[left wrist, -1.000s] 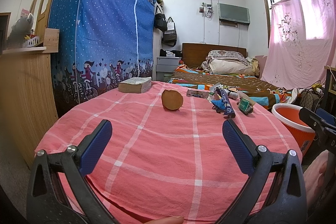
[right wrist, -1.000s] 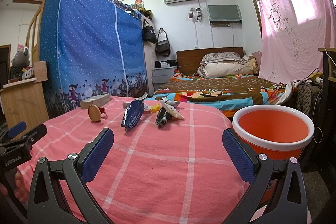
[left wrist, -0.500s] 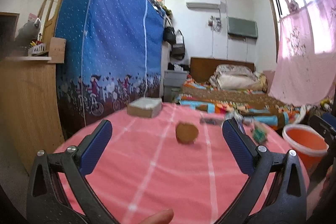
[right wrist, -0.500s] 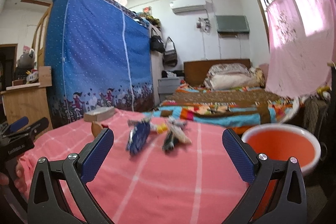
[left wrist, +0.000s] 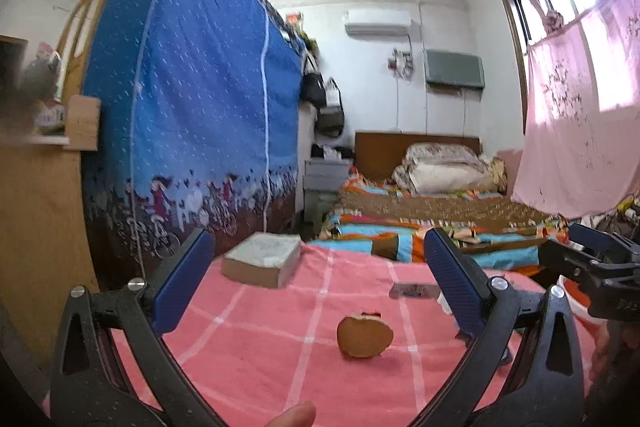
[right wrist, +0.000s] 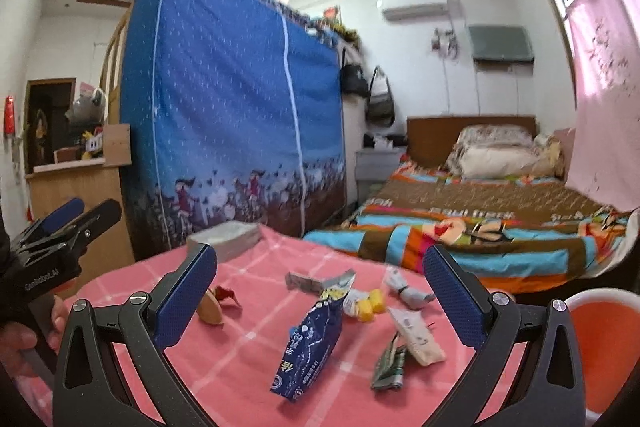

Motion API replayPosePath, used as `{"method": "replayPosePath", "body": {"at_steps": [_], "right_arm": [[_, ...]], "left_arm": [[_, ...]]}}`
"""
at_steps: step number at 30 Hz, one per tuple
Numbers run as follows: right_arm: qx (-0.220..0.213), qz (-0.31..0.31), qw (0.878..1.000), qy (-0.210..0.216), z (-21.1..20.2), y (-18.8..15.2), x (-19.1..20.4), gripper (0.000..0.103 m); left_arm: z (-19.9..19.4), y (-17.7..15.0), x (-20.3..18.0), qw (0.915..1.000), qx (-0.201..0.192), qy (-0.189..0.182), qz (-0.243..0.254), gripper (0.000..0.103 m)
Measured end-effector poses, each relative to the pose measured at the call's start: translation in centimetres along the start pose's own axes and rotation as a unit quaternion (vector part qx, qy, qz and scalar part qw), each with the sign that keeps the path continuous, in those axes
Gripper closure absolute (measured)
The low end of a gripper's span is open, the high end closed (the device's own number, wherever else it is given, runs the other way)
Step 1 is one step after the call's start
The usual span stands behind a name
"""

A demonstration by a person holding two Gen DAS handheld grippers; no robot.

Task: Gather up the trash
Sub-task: 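Close the right gripper on the blue wrapper while the left gripper grasps the bread slice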

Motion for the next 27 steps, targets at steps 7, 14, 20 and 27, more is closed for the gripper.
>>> {"method": "replayPosePath", "body": {"at_steps": [7, 14, 20, 27], "right_arm": [[0.084, 0.042, 0.996, 0.007, 2.8, -2.8, -2.1, 0.027], [0.152, 0.075, 0.985, 0.04, 4.9, -4.7, -2.7, 0.052], [0.186, 0.092, 0.976, 0.061, 6.3, -5.5, -2.3, 0.052], [0.201, 0.109, 0.971, 0.066, 7.0, -6.1, -2.3, 0.053]], "left_arm": [[3.4, -2.8, -1.0, 0.9936, 0.108, -0.026, -0.022, 0.0], [6.2, -5.0, -2.3, 0.9775, 0.202, -0.057, -0.022, 0.01], [8.2, -6.5, -2.8, 0.9603, 0.268, -0.071, -0.033, 0.026], [8.2, -6.8, -2.8, 0.9558, 0.281, -0.079, -0.034, 0.045]]}}
Point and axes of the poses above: each gripper's, at about its wrist camera, not at the fingertips, and z roughly the way its jaws point, x to its left, y to its top, the point moved 4 cm from there along z, roughly the way its jaws point, and after that the axes turned 2 degrees about y, right-handed, at the moved point
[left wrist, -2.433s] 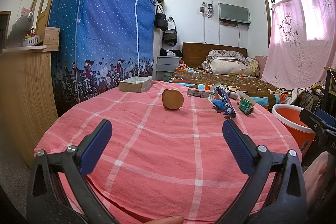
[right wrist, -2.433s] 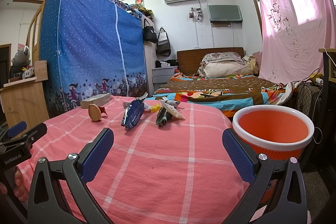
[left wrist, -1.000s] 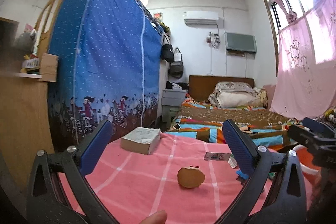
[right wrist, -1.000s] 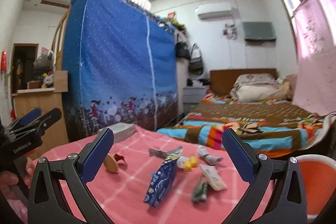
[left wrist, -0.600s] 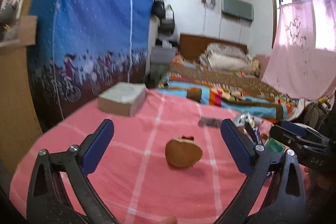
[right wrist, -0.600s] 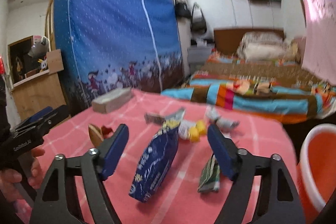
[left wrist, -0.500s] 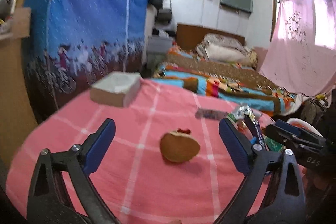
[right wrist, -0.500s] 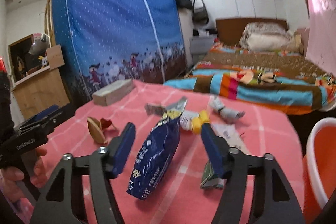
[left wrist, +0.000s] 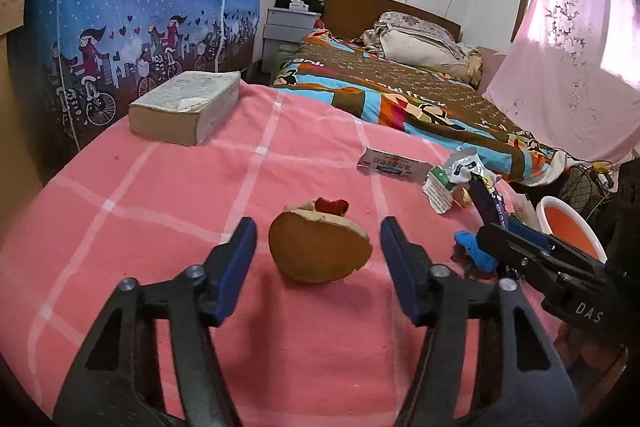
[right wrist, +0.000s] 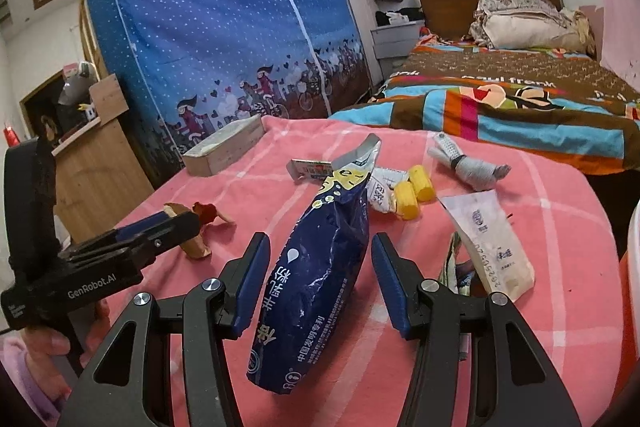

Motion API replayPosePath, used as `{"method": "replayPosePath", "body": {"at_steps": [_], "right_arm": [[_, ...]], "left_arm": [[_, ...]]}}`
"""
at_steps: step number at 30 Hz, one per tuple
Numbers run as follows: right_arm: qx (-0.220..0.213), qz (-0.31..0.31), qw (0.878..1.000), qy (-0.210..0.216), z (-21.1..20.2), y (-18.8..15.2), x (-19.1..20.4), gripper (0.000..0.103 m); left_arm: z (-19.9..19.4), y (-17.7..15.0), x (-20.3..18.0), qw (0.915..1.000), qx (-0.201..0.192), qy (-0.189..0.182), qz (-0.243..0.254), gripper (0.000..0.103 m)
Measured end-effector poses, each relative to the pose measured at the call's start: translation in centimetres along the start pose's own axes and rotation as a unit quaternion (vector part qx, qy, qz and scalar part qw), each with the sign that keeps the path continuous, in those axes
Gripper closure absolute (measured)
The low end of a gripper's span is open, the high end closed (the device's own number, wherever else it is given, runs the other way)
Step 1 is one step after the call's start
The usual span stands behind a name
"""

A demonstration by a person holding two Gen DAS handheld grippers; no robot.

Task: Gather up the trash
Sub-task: 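Close the right gripper on the blue wrapper while the left gripper grasps the bread slice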

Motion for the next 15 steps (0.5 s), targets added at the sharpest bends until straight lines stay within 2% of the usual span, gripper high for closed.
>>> {"method": "replayPosePath", "body": {"at_steps": [1, 6, 15], "right_arm": [[0.001, 0.0, 1.0, 0.002, 0.0, -0.1, 0.1, 0.061], [-0.001, -0.005, 1.0, 0.0, 0.1, -0.2, 0.2, 0.069], [-0.03, -0.025, 0.999, -0.016, -0.8, -0.1, 0.9, 0.08]], "left_arm": [[0.0, 0.0, 0.0, 1.0, 0.002, -0.001, -0.001, 0.048], [-0.3, 0.0, 0.0, 1.0, -0.009, 0.003, -0.001, 0.049], [-2.1, 0.1, -0.3, 0.9983, -0.056, 0.012, 0.002, 0.049]]}}
Point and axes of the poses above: each gripper's, at about its wrist camera, not at the fingertips, and z roughly the way its jaws point, x to its left, y to its top, the point moved 4 cm from there along z, roughly the way its jaws point, and after that the axes turned 2 degrees about y, right-handed, at the moved point
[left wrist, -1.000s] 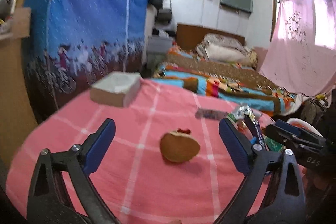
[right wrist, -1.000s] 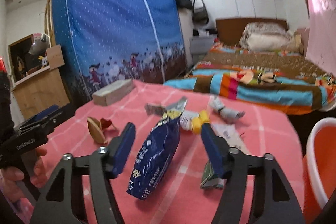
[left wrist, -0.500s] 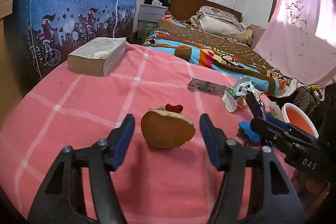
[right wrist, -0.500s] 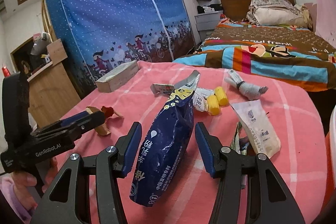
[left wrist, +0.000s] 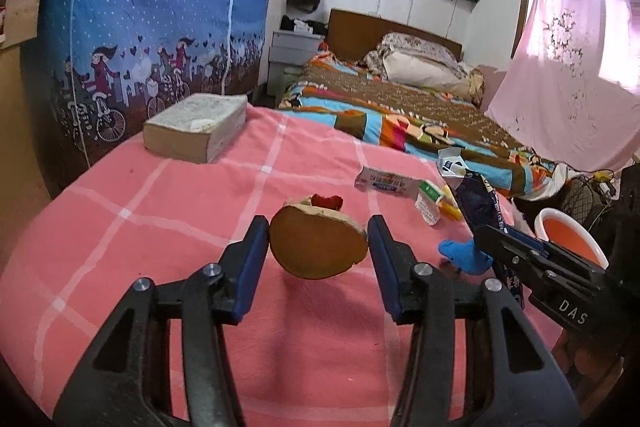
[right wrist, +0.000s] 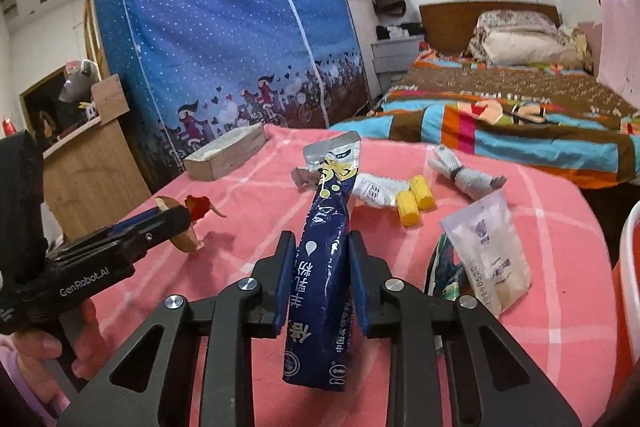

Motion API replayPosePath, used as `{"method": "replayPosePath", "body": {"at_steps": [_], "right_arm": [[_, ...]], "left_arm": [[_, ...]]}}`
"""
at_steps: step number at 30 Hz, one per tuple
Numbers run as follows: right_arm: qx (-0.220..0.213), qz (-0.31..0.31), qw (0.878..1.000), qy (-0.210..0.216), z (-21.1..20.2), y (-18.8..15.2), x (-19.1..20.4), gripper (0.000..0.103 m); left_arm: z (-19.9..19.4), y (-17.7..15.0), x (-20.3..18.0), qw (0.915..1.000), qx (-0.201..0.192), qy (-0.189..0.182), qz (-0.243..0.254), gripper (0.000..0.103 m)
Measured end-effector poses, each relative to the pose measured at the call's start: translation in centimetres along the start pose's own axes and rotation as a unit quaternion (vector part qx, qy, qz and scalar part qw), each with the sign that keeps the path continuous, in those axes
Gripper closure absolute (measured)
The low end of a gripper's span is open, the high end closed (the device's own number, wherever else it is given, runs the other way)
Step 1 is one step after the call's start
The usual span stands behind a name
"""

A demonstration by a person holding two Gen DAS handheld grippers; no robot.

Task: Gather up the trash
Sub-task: 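Close the right gripper on the blue wrapper while the left gripper grasps the bread slice, then lift the blue wrapper with the right gripper while the left gripper lifts the bread slice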

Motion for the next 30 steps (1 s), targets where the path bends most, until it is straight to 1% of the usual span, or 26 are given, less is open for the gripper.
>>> {"method": "replayPosePath", "body": {"at_steps": [4, 8, 11, 13, 16, 18, 19, 21, 27, 30], "right_arm": [[-0.028, -0.027, 0.999, -0.013, -1.1, 0.2, 0.7, 0.084], [-0.056, -0.05, 0.997, -0.021, -2.2, 0.5, 1.3, 0.084], [-0.064, -0.051, 0.996, -0.022, -2.5, 0.6, 1.2, 0.084], [-0.057, -0.038, 0.997, -0.019, -2.2, 0.5, 0.7, 0.084], [-0.033, -0.017, 0.999, -0.019, -1.6, 0.1, -0.1, 0.081], [-0.014, -0.001, 1.0, -0.013, -1.2, -0.2, -0.7, 0.08], [-0.009, 0.004, 1.0, -0.011, -1.2, -0.4, -0.9, 0.078], [-0.002, 0.009, 1.0, -0.01, -1.3, -0.9, -1.2, 0.073], [0.008, 0.012, 1.0, 0.003, -2.0, -1.7, -1.4, 0.072], [0.011, 0.014, 1.0, 0.013, -2.3, -2.1, -1.5, 0.065]], "left_arm": [[-1.2, 0.1, 0.0, 0.9995, -0.03, 0.001, -0.005, 0.05], [-2.6, 0.2, -0.5, 0.9978, -0.066, -0.001, -0.005, 0.05], [-3.1, 0.2, -1.3, 0.9967, -0.082, 0.002, 0.006, 0.049], [-3.1, 0.1, -1.6, 0.9964, -0.083, 0.006, 0.013, 0.049], [-3.0, -0.1, -1.8, 0.9968, -0.077, 0.009, 0.018, 0.049], [-2.7, -0.3, -1.5, 0.9978, -0.065, 0.008, 0.011, 0.049], [-2.6, -0.4, -1.5, 0.9981, -0.06, 0.007, 0.008, 0.049], [-2.1, -0.7, -1.2, 0.9993, -0.038, -0.001, -0.004, 0.049], [-1.6, -1.9, -1.1, 0.9997, -0.002, -0.016, -0.019, 0.049], [-1.4, -2.4, -1.1, 0.9994, 0.013, -0.023, -0.024, 0.049]]}}
Point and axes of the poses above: each gripper's, at about its wrist camera, not at the fingertips, and z roughly the way its jaws point, x to its left, y to its top, the point moved 4 cm from there along z, roughly the way its jaws point, and after that the axes turned 2 degrees about y, right-handed, at the moved point
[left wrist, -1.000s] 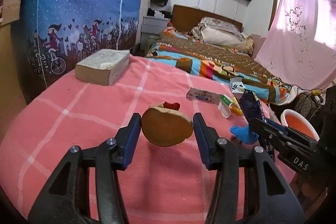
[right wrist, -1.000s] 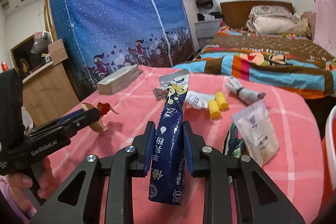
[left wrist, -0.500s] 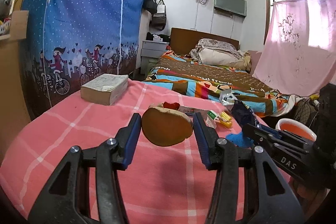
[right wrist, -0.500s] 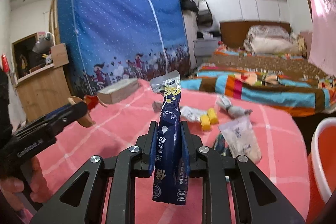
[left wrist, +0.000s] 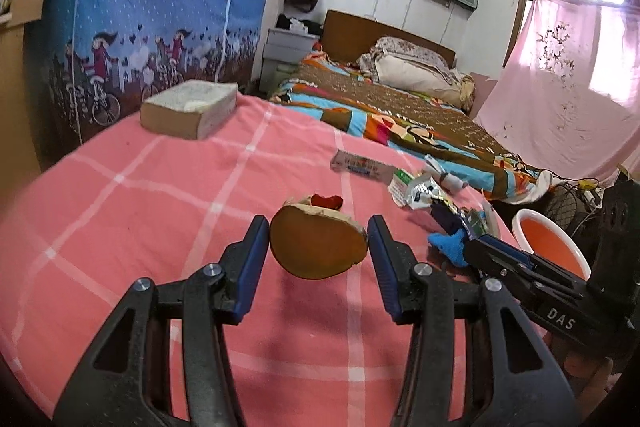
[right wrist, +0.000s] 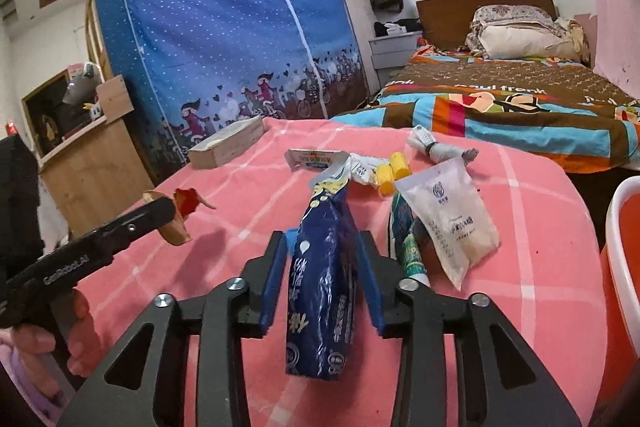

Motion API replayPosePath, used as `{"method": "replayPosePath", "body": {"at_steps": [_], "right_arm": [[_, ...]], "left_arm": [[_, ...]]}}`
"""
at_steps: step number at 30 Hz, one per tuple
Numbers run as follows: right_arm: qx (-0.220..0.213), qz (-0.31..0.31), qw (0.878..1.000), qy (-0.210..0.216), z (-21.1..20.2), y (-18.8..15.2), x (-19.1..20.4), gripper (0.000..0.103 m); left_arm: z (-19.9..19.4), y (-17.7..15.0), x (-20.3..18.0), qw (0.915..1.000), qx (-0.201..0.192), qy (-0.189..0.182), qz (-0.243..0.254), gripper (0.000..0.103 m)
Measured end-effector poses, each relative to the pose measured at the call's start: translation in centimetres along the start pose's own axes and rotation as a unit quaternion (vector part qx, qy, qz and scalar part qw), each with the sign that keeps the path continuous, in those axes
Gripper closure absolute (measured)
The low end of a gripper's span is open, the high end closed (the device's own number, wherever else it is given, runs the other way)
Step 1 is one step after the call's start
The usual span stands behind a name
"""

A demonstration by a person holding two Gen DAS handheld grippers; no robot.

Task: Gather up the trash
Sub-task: 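Lift the blue wrapper with the right gripper while the left gripper lifts the bread slice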

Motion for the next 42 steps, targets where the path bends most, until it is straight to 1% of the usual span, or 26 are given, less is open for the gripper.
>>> {"method": "replayPosePath", "body": {"at_steps": [4, 8, 14, 15, 16, 22, 26, 28, 30, 34, 35, 37, 38, 40, 42], "right_arm": [[0.015, -0.014, 1.0, 0.014, -0.4, -0.8, 0.5, 0.064], [0.021, -0.035, 0.999, 0.009, -0.9, -1.5, 0.9, 0.064], [0.038, -0.009, 0.999, 0.01, -0.9, -2.5, -0.4, 0.064], [0.037, -0.004, 0.999, 0.014, -0.9, -2.6, -0.6, 0.067], [0.036, -0.001, 0.999, 0.016, -1.0, -2.5, -0.6, 0.072], [0.024, -0.022, 0.999, 0.013, -1.6, -2.6, 0.2, 0.074], [-0.001, -0.053, 0.999, 0.002, -2.3, -2.2, 1.3, 0.074], [-0.017, -0.065, 0.998, -0.002, -2.6, -1.8, 1.8, 0.074], [-0.038, -0.076, 0.996, -0.008, -3.2, -1.4, 2.1, 0.074], [-0.076, -0.085, 0.993, -0.019, -4.2, -0.6, 2.4, 0.074], [-0.085, -0.086, 0.992, -0.021, -4.5, -0.3, 2.4, 0.074], [-0.111, -0.085, 0.99, -0.028, -5.4, 0.4, 2.1, 0.074], [-0.122, -0.084, 0.988, -0.03, -5.9, 0.8, 2.0, 0.074], [-0.152, -0.084, 0.984, -0.041, -7.3, 1.8, 1.4, 0.074], [-0.173, -0.084, 0.98, -0.052, -8.6, 2.4, 0.9, 0.074]], "left_arm": [[0.2, -0.3, 0.0, 0.9999, 0.011, -0.004, -0.003, 0.049], [0.3, -0.5, 0.0, 0.9998, 0.019, -0.009, -0.005, 0.049], [0.4, -0.8, -0.7, 0.9995, 0.027, -0.016, 0.01, 0.049], [0.4, -0.8, -0.9, 0.9994, 0.027, -0.017, 0.015, 0.049], [0.4, -0.8, -1.1, 0.9993, 0.026, -0.018, 0.019, 0.049], [0.0, -0.9, -1.6, 0.9992, 0.019, -0.018, 0.032, 0.049], [-0.3, -0.8, -1.5, 0.9994, 0.009, -0.017, 0.028, 0.049], [-0.7, -0.7, -1.4, 0.9995, -0.002, -0.018, 0.025, 0.049], [-1.3, -0.6, -1.6, 0.9992, -0.021, -0.02, 0.026, 0.049], [-2.6, 0.0, -2.4, 0.997, -0.065, -0.017, 0.038, 0.049], [-3.1, 0.3, -2.7, 0.9957, -0.082, -0.017, 0.04, 0.049], [-4.1, 1.1, -3.6, 0.9916, -0.119, -0.019, 0.048, 0.049], [-4.8, 1.7, -4.3, 0.9879, -0.143, -0.019, 0.056, 0.049], [-5.7, 2.7, -5.6, 0.981, -0.179, -0.022, 0.07, 0.049], [-6.3, 3.4, -6.9, 0.9754, -0.206, -0.031, 0.073, 0.049]]}}
Point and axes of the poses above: each gripper's, at about its wrist camera, not at the fingertips, and z roughly the way its jaws point, x to its left, y to its top, the point moved 4 cm from there along z, roughly the way its jaws point, and after that the axes turned 2 degrees about y, right-handed, at the moved point
